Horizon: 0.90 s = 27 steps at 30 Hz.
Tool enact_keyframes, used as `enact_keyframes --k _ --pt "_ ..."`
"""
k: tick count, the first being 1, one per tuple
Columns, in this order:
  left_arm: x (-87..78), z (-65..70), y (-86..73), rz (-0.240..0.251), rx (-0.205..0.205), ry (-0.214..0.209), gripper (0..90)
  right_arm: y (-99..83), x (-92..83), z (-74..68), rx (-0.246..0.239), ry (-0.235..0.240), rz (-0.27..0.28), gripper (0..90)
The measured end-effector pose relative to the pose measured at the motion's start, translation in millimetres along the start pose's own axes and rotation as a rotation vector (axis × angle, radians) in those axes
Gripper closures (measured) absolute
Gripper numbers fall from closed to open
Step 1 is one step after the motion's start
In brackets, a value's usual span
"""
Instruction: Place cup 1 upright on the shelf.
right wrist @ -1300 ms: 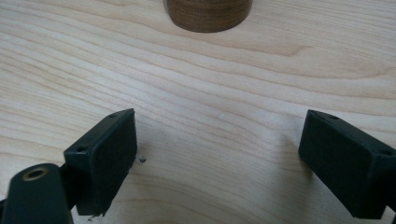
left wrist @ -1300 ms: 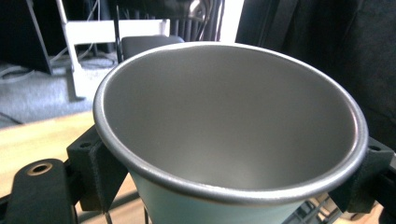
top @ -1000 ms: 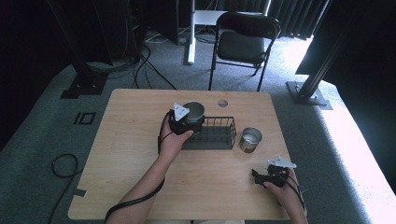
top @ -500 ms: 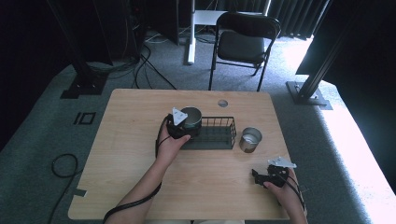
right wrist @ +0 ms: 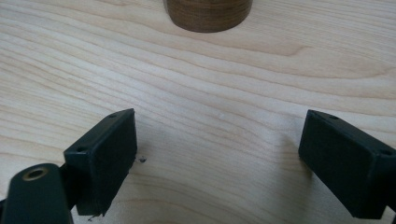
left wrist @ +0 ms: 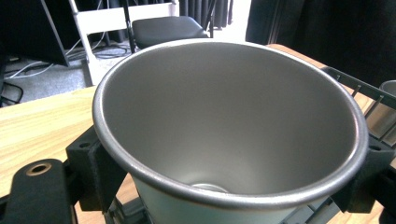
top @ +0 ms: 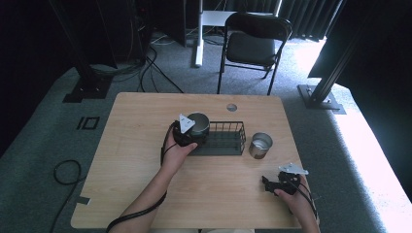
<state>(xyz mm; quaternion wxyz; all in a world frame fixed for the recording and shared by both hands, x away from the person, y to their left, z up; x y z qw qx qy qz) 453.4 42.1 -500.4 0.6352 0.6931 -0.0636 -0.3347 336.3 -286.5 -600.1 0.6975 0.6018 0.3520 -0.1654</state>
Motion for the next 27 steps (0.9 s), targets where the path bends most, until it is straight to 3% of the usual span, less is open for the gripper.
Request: enact_keyframes --k 6,10,17,20,27 --pt "-2.3 0.8 -0.7 -0.015 -0.005 -0.022 9.8 0.0 0.0 0.0 0.0 0.0 0.0 11.0" --pt "-7.9 -1.6 1.1 -0.005 -0.043 -0.023 7.6 0.0 0.0 0.0 0.0 0.0 0.0 11.0" --pt "-17.2 -0.2 1.3 -0.011 -0.036 -0.065 7.6 0.0 0.0 0.0 0.0 0.0 0.0 11.0" --pt "-21.0 -1.2 1.2 -0.022 -0.02 -0.061 7.6 0.0 0.0 0.0 0.0 0.0 0.0 11.0" --pt "-27.7 -5.0 0.2 -0.028 -0.033 -0.062 7.6 0.0 0.0 0.0 0.0 0.0 0.0 11.0"
Point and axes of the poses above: each handheld gripper's, and its own axes: x roughly forward along the jaws, y roughly out of its top, z roughly to its right, the point moved 6 cm from there along x, roughly forward along the jaws, and after that the axes turned 3 degrees about -y, right-handed, at the moved point
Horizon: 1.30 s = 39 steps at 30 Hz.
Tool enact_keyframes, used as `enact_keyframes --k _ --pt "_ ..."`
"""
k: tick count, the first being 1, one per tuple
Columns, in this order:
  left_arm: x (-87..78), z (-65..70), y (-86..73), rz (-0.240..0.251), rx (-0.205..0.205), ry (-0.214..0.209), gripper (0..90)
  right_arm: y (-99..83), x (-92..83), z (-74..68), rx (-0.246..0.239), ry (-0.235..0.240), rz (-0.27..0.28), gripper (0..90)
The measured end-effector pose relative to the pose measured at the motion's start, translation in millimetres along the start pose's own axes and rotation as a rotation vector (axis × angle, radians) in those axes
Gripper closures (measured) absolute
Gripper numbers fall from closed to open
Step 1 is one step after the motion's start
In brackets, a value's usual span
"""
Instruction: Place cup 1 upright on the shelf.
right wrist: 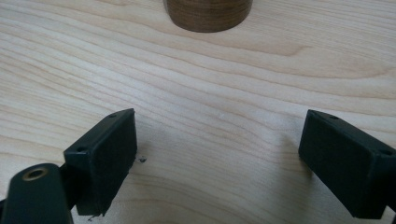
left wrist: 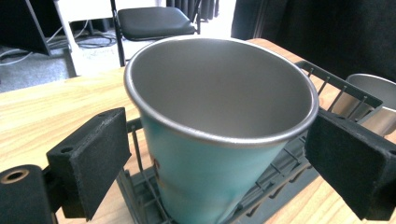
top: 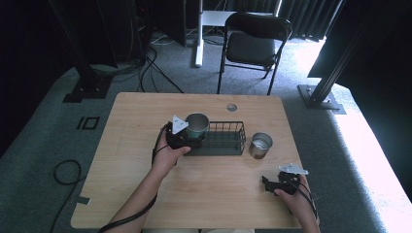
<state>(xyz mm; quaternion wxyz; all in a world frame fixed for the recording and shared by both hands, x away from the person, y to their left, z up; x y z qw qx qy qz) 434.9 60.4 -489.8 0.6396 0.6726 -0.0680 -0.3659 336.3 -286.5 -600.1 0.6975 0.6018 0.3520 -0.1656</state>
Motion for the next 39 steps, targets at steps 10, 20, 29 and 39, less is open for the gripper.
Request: enact_keyframes --k 10,20,29,39 --pt "-13.3 -3.4 -4.7 0.003 0.019 -0.016 7.7 0.1 0.1 0.1 -0.001 0.0 0.001 11.0" --pt "-25.2 -11.3 -13.9 -0.007 0.022 -0.011 7.6 0.0 0.0 -0.1 0.001 0.0 0.0 11.0" --pt "-35.7 -21.4 -25.1 -0.014 0.017 0.0 7.6 0.0 0.0 0.0 0.001 0.0 0.0 11.0" --pt "-49.1 -37.8 -42.2 -0.027 -0.013 0.018 7.7 0.0 0.0 -0.1 0.001 0.0 0.0 11.0"
Point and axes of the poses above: each handheld gripper's, and its own axes: x roughly forward along the jaws, y roughly out of its top, z roughly to its right, the point moved 6 cm from there along x, roughly forward along the jaws, and after that the axes turned 3 degrees about -y, right-handed, at the moved point
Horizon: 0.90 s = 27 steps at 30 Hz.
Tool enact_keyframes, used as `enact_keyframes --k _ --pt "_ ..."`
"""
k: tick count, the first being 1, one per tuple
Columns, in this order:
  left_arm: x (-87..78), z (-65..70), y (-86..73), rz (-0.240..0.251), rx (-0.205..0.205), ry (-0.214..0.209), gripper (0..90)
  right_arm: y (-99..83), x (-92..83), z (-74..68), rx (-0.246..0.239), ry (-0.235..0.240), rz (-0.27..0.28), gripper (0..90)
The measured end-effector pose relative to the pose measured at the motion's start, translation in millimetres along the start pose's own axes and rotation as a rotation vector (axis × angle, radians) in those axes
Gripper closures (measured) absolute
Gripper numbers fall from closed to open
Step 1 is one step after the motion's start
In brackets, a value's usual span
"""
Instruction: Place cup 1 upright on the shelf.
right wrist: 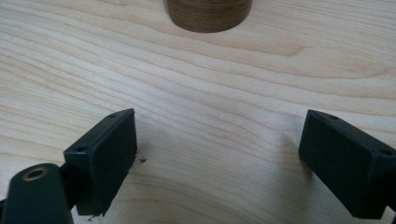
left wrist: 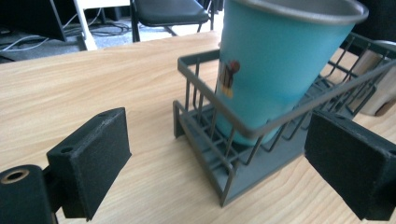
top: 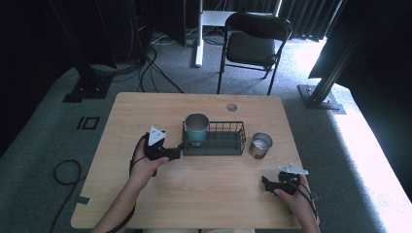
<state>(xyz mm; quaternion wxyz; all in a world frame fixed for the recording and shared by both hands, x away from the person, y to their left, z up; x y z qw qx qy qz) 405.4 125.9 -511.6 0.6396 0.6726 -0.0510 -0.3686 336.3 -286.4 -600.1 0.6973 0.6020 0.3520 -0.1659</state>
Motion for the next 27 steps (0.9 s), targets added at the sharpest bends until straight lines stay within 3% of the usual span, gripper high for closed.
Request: enact_keyframes --k 15,27 --pt "-21.6 -10.3 -20.2 -0.028 -0.005 -0.002 7.6 0.0 0.0 0.0 -0.001 0.0 0.0 11.1" --pt "-42.9 -21.1 -45.8 -0.053 -0.012 0.005 7.7 0.0 0.0 0.0 0.0 0.0 0.0 11.0"
Point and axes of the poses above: each handheld gripper's, and its own axes: x roughly forward along the jaws, y roughly out of its top, z roughly to its right, the point moved 6 cm from there along x, roughly forward along the jaws, and after that the axes turned 3 degrees about -y, right-handed, at the moved point
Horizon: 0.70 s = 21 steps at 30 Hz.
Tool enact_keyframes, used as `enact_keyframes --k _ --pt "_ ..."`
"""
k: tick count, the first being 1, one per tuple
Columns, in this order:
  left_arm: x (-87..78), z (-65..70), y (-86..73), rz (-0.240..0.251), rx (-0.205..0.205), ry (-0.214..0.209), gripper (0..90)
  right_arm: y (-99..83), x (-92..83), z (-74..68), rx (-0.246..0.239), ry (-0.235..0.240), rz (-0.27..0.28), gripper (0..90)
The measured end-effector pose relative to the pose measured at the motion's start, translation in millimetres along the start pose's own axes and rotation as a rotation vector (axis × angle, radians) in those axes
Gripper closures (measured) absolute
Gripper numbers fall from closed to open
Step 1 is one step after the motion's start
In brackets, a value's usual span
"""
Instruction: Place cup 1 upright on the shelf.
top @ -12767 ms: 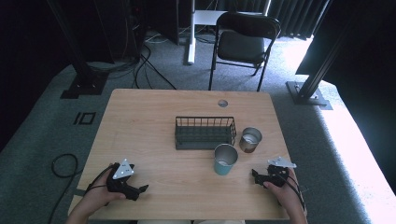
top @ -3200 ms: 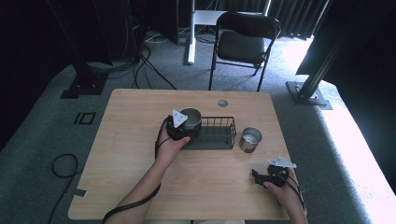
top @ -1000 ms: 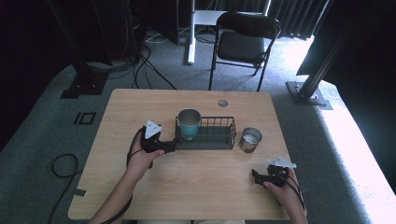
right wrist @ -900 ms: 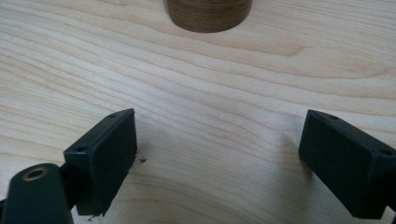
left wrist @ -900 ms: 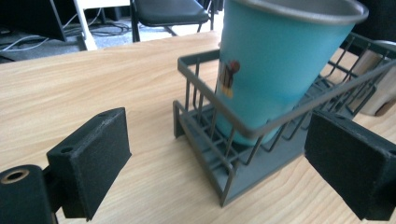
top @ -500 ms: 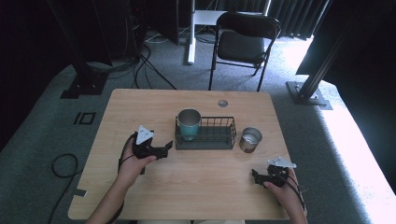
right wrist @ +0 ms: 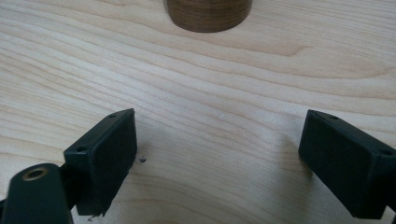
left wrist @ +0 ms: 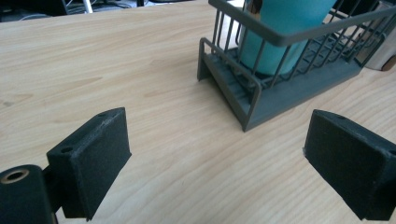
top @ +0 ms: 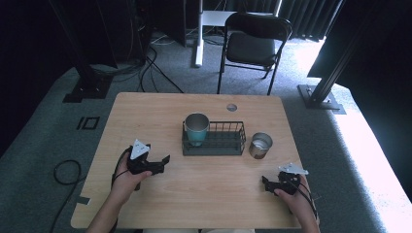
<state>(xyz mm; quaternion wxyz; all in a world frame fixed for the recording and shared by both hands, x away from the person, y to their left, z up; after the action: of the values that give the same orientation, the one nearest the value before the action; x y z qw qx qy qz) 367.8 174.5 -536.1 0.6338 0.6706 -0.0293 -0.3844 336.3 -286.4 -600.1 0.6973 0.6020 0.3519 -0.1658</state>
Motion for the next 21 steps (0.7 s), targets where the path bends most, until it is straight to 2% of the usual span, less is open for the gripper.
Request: enact_keyframes --k 6,14,19,21 --pt "-8.3 -1.2 -11.9 -0.004 -0.007 0.003 7.6 0.0 0.1 0.1 -0.001 0.0 0.001 11.0" --pt "-19.7 -1.6 -24.4 -0.044 0.016 -0.008 7.6 0.0 0.1 0.2 -0.002 0.0 0.001 11.1" --pt "-24.0 -2.1 -35.6 -0.087 0.038 -0.021 7.6 0.1 0.1 0.2 -0.002 0.0 0.001 11.0" --pt "-24.5 -2.0 -40.8 -0.096 0.031 -0.032 7.6 0.1 0.1 0.2 -0.002 0.0 0.001 11.0"
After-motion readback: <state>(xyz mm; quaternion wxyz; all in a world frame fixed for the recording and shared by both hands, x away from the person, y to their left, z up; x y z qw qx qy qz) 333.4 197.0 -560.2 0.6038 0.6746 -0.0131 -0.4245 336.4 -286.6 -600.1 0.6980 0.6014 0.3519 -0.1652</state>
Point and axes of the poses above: each handheld gripper's, and its own axes: x roughly forward along the jaws, y roughly out of its top, z roughly to its right, the point moved 6 cm from there along x, roughly forward along the jaws, and after that the axes turned 3 degrees about -y, right-handed, at the moved point
